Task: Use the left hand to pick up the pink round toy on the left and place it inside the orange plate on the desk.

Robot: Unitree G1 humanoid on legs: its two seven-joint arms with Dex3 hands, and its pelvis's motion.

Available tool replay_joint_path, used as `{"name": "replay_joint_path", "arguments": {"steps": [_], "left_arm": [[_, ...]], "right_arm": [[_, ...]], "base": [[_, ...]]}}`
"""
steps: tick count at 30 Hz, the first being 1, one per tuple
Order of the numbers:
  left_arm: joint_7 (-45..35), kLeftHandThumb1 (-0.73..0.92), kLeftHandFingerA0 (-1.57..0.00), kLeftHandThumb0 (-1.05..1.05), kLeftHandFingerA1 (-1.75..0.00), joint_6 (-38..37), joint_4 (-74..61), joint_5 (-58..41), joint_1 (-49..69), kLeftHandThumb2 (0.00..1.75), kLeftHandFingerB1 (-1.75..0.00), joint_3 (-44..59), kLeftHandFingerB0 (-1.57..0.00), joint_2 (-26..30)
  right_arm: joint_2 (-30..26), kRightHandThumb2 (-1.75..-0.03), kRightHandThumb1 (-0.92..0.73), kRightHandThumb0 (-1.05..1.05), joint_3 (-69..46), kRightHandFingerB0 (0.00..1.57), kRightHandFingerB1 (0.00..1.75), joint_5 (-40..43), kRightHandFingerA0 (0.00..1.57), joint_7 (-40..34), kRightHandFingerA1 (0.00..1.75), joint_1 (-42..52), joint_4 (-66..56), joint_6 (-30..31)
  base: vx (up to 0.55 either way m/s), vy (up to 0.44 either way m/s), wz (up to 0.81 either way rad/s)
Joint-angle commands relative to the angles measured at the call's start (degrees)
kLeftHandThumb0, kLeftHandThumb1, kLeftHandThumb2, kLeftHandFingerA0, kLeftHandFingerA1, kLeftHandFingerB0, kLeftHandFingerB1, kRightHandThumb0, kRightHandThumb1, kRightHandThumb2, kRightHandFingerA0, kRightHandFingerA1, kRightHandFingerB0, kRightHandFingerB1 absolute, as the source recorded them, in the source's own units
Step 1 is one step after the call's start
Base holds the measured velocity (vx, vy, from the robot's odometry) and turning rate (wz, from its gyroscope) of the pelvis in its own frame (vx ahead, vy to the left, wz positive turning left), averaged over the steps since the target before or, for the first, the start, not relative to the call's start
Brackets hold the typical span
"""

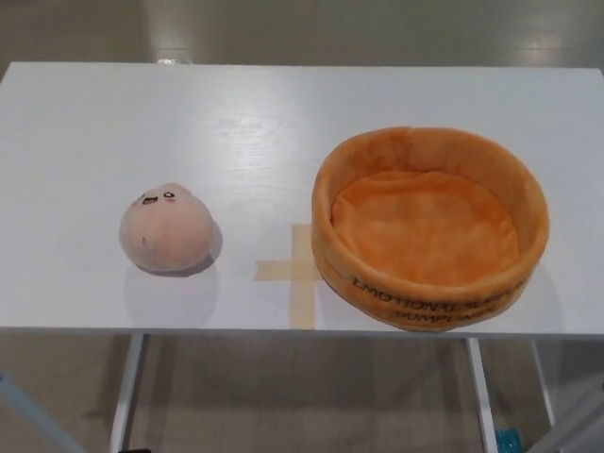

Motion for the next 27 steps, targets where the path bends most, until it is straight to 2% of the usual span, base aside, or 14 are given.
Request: {"name": "replay_joint_path", "arguments": {"steps": [1,6,14,15,19,20,22,23,26,27], "left_arm": [[-2.11,0.25,-0.85,-0.92,-0.51,-5.25,2.2,-2.08,0.09,0.64,-0.5,0.9,-0.85,0.29],[-3.59,0.27,-0.82,-0.87,-0.5,-5.82,2.28,-2.96,0.28,0.64,-0.5,1.43,-0.81,0.86],[-8.05,0.24,-0.9,-0.87,-0.5,-7.34,2.45,-4.92,1.35,0.61,-0.49,3.0,-0.77,2.63],[-9.78,0.24,-0.77,-0.92,-0.48,-7.37,1.32,-5.07,2.19,0.62,-0.48,2.93,-0.7,3.94],[-11.84,0.26,-0.73,-0.9,-0.48,-6.91,-0.64,-5.59,3.33,0.63,-0.48,2.97,-0.66,5.98],[-12.85,0.37,-0.72,-1.05,-0.43,-7.36,-1.02,-6.0,3.95,0.65,-0.48,3.26,-0.7,6.99],[-13.37,0.37,-0.72,-1.05,-0.43,-7.37,-1.45,-6.27,4.25,0.65,-0.48,3.33,-0.7,7.41],[-13.83,0.3,-0.69,-0.88,-0.48,-7.75,-1.68,-6.52,4.64,0.68,-0.52,3.56,-0.64,7.89],[-15.84,0.35,-0.7,-0.97,-0.44,-8.77,-2.66,-8.1,6.32,0.65,-0.51,4.89,-0.67,9.43],[-16.88,0.29,-0.59,-0.83,-0.5,-9.28,-2.99,-8.61,7.05,0.67,-0.54,5.34,-0.59,10.32]], "right_arm": [[-0.48,-0.58,-0.58,-0.41,-0.71,0.64,0.44,0.44,0.76,-1.83,0.62,0.04,2.28,-6.62],[-0.57,-0.58,-0.58,-0.4,-0.73,0.65,0.45,0.38,0.76,-1.82,0.63,0.13,2.88,-7.66],[-0.63,-0.58,-0.58,-0.39,-0.37,0.64,0.44,0.05,0.74,-2.42,0.58,0.53,3.59,-7.45],[-0.55,-0.58,-0.57,-0.38,-0.6,0.64,0.45,0.39,0.74,-2.14,0.59,0.57,3.55,-7.53],[-0.57,-0.58,-0.58,-0.38,-0.82,0.64,0.45,0.69,0.73,-1.8,0.6,0.35,3.48,-7.6],[-0.57,-0.58,-0.58,-0.38,-0.97,0.64,0.45,0.84,0.75,-1.65,0.6,0.23,3.47,-7.61],[-0.58,-0.58,-0.58,-0.38,-1.07,0.64,0.45,0.89,0.75,-1.59,0.6,0.13,3.48,-7.61],[-0.66,-0.58,-0.58,-0.39,-0.88,0.64,0.45,0.6,0.76,-1.85,0.61,0.12,3.49,-7.8],[-0.73,-0.58,-0.58,-0.4,-0.72,0.64,0.45,0.29,0.75,-2.11,0.61,0.15,3.51,-7.82],[-0.73,-0.58,-0.58,-0.39,-0.65,0.65,0.45,0.19,0.76,-2.26,0.62,0.16,3.55,-7.78]], "base": [[0.0,0.0,0.0],[0.0,0.0,0.0],[0.0,0.0,0.0],[0.0,0.0,0.0],[0.0,0.0,0.0],[0.0,0.0,0.0],[0.0,0.0,0.0],[0.0,0.0,0.0],[0.0,0.0,0.0],[0.0,0.0,0.0]]}}
